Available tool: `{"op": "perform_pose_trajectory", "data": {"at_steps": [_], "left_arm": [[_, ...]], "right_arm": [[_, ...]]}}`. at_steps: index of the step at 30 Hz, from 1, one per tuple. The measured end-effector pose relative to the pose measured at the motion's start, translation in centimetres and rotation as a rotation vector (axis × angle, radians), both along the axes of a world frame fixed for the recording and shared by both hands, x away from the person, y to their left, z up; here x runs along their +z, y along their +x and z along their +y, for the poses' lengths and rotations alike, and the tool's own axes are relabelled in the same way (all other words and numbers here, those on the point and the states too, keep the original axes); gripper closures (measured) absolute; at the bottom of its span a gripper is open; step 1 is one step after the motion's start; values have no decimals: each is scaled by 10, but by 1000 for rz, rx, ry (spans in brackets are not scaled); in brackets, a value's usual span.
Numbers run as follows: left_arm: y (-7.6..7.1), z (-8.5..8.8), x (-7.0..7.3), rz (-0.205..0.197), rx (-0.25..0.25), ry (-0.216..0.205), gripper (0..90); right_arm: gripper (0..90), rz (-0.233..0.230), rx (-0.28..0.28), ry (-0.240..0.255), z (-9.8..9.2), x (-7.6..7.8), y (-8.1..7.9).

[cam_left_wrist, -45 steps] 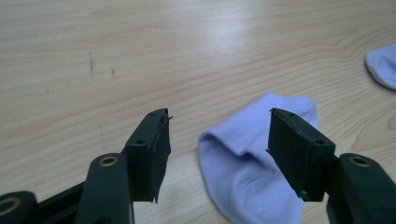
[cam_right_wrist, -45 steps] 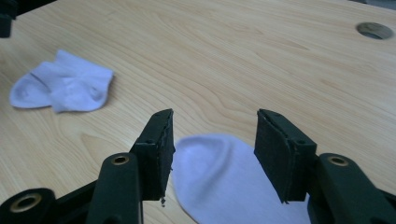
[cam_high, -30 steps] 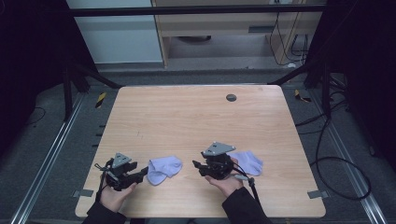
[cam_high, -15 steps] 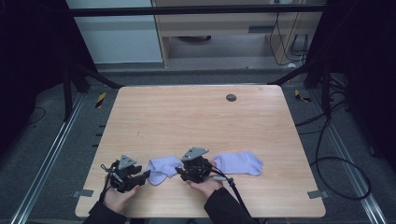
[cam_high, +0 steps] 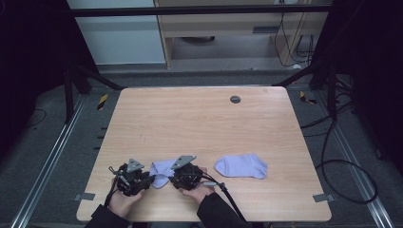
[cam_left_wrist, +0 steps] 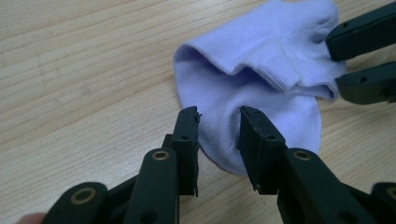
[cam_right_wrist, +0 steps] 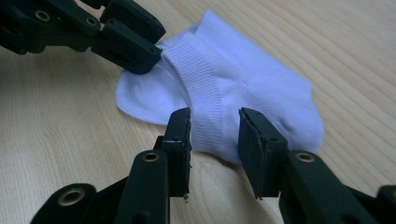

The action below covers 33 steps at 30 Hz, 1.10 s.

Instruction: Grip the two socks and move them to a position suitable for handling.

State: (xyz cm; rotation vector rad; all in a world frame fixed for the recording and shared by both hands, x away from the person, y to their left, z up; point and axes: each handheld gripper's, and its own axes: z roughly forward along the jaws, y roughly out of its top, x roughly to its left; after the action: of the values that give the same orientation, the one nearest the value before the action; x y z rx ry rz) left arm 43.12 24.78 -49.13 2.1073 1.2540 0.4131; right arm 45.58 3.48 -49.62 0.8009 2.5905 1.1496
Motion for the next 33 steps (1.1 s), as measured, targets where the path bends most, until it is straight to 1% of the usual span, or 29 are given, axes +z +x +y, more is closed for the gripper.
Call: {"op": "perform_pose_trajectory", "data": {"at_steps": [3,4,7,9,11,12,14,15,17,20,22,23,24,26,27,29,32,33], "left_arm": [[0,1,0,4,-4,2,697],[0,1,0,3,-4,4,706],[1,0,0,1,-6,5,743],[1,0,0,2,-8,5,772],[2,0,0,4,-15,7,804],[2,-1,0,5,-19,7,827],[2,-1,0,4,-23,8,840],[2,-1,1,5,-28,11,840],[2,-1,1,3,-32,12,847],[2,-1,1,4,-37,10,851],[3,-1,1,6,-41,11,852],[3,0,1,6,-44,10,853],[3,0,1,6,-44,10,853],[3,0,1,7,-48,12,853],[3,0,1,7,-48,13,853],[4,0,2,8,-52,14,853],[4,0,2,12,-53,14,853],[4,0,1,7,-48,12,849]], "right_arm": [[687,2,6,-11,3,-3,1],[709,-2,6,-8,3,-4,1],[799,15,-4,-6,3,-3,2],[825,8,-11,-5,2,-2,2],[831,5,-19,17,1,1,2],[831,-5,-36,59,-2,5,3],[830,-6,-60,98,-4,10,5],[830,-6,-60,98,-4,10,5],[829,-8,-93,131,-4,16,10],[825,-28,-134,151,-3,20,17],[821,-38,-168,155,-1,22,24],[817,-39,-195,153,2,20,32],[817,-39,-195,153,2,20,32],[811,-29,-220,134,6,16,43],[811,-29,-220,134,6,16,43],[808,-25,-235,134,8,14,49],[800,-40,-257,115,11,11,55],[776,-40,-266,112,11,10,60]]}}
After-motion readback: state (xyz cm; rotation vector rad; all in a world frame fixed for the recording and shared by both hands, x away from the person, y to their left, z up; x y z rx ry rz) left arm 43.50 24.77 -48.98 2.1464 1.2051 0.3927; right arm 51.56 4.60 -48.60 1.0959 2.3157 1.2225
